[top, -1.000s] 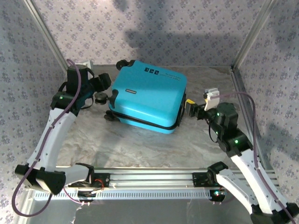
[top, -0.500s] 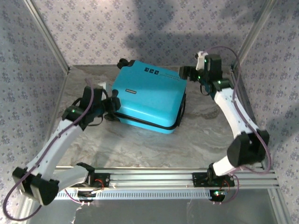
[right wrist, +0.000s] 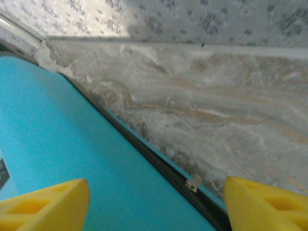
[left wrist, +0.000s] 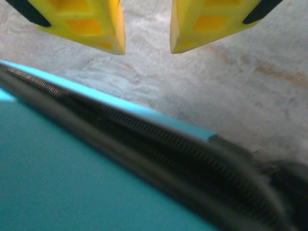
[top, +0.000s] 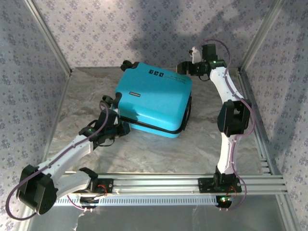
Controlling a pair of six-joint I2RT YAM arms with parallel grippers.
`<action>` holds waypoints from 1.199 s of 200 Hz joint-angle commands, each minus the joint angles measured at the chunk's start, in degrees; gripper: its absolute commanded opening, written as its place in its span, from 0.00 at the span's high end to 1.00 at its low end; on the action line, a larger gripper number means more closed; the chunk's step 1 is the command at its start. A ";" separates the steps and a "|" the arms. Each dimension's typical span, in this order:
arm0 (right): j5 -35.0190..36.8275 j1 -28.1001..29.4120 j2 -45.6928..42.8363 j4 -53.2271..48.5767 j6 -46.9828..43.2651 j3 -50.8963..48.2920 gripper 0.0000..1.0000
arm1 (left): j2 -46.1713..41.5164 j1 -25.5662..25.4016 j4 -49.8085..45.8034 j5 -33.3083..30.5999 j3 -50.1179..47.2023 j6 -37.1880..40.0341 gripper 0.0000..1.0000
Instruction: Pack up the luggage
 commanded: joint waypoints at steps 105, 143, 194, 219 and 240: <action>-3.86 4.65 -25.06 7.42 1.14 -37.38 0.39 | 21.48 12.44 12.48 -1.77 14.58 5.81 0.71; 4.42 15.08 -41.07 11.51 6.94 -55.62 0.39 | 36.46 14.49 14.28 5.77 31.00 8.45 0.72; 12.38 33.87 -53.45 18.09 15.04 -63.96 0.36 | 57.53 15.51 1.23 14.68 67.62 13.49 0.66; 19.02 33.95 -55.29 13.94 13.28 -61.13 0.35 | 59.96 15.69 -12.22 8.34 80.42 17.85 0.50; 21.59 31.81 -58.37 13.30 12.66 -61.53 0.30 | 57.49 16.42 -18.64 1.69 81.87 19.86 0.46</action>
